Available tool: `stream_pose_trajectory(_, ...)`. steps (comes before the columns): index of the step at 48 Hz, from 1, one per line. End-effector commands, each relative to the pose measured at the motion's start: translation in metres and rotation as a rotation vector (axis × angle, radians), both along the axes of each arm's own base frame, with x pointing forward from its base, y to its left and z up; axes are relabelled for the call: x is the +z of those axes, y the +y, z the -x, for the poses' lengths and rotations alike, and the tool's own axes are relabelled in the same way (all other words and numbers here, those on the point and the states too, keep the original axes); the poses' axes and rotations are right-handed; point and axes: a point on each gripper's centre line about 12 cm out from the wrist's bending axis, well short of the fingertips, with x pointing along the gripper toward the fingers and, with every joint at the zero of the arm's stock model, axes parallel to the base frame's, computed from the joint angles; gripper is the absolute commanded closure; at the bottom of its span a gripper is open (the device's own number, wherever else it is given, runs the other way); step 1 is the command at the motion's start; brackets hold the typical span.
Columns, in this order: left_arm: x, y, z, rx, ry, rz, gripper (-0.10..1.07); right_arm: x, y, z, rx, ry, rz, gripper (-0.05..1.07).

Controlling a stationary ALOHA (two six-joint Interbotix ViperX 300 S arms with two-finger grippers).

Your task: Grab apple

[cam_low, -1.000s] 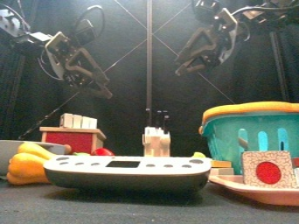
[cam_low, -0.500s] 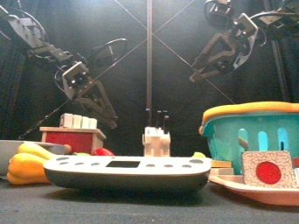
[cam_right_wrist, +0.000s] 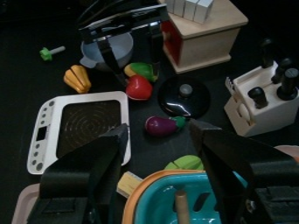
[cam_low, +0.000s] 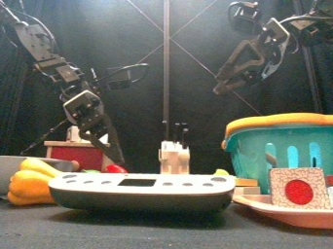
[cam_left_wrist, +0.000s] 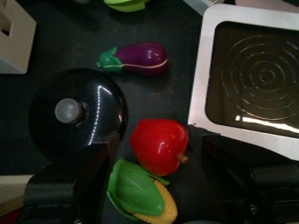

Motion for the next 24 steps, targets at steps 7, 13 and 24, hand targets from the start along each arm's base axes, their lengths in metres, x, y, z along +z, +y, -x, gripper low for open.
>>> stream_pose_trajectory(7, 0.0079, -0.0002, -0.0072, -0.004, -0.021, -0.015, 0.01, 0.0063, -0.0021, -0.0002, -0.005, -0.02, -0.001, 0.12)
stream_pose_trajectory(13, 0.0052, 0.0001, -0.0067, -0.001, -0.012, -0.015, 0.01, 0.0054, -0.0026, -0.0006, -0.007, -0.017, -0.001, 0.12)
stream_pose_trajectory(24, 0.0021, -0.0004, -0.0073, 0.003, -0.003, -0.009, 0.0, 0.0044, -0.0026, -0.0005, -0.007, -0.014, -0.003, 0.12)
